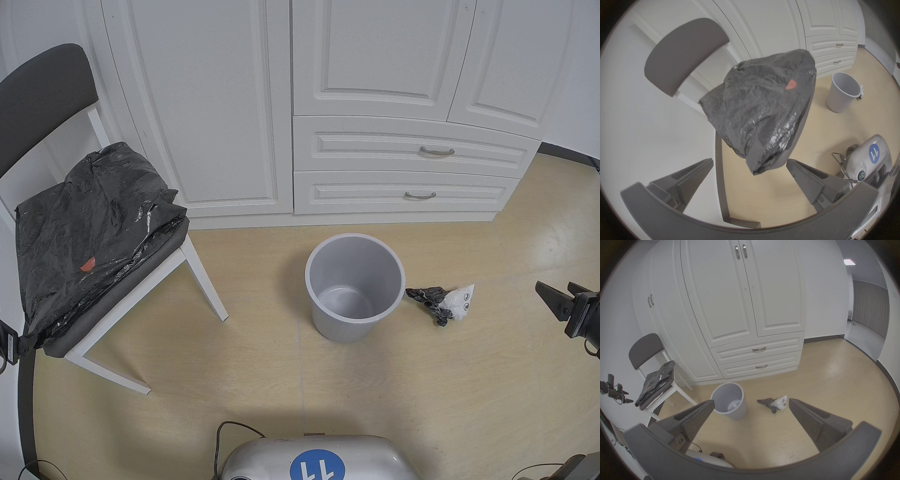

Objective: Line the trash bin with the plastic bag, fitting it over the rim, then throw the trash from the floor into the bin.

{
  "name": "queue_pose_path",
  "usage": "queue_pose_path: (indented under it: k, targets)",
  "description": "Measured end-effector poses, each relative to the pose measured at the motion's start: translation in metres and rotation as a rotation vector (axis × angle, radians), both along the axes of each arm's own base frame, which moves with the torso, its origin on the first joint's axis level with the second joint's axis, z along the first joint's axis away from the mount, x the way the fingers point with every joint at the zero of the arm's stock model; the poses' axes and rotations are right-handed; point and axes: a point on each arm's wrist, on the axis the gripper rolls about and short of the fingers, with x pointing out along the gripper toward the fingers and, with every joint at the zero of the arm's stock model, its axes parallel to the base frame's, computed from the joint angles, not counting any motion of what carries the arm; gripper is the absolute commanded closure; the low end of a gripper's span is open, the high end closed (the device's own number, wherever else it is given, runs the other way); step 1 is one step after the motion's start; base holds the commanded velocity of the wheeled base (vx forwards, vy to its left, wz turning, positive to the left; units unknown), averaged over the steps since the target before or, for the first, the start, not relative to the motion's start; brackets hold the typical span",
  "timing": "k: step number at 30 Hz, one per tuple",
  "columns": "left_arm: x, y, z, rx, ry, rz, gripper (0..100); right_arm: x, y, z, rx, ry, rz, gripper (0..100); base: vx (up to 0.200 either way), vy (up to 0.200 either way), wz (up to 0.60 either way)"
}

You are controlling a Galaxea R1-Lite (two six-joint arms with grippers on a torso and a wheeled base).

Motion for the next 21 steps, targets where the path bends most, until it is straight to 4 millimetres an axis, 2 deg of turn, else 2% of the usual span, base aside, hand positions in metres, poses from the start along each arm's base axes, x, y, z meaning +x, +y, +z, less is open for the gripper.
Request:
queue_pose_path:
  k: [8, 21]
  targets:
    - [0.002, 0.005, -0.019, -0.052, 0.062, 0.02, 0, 0.005, 0.003, -0.004, 0.006, 0.032, 0.018, 0, 0.0, 0.0, 0.0]
    - [0.017, 0.038, -0.042, -0.045, 0.037, 0.104, 0, 0.011, 0.008, -0.007, 0.027, 0.061, 0.042, 0, 0.0, 0.0, 0.0]
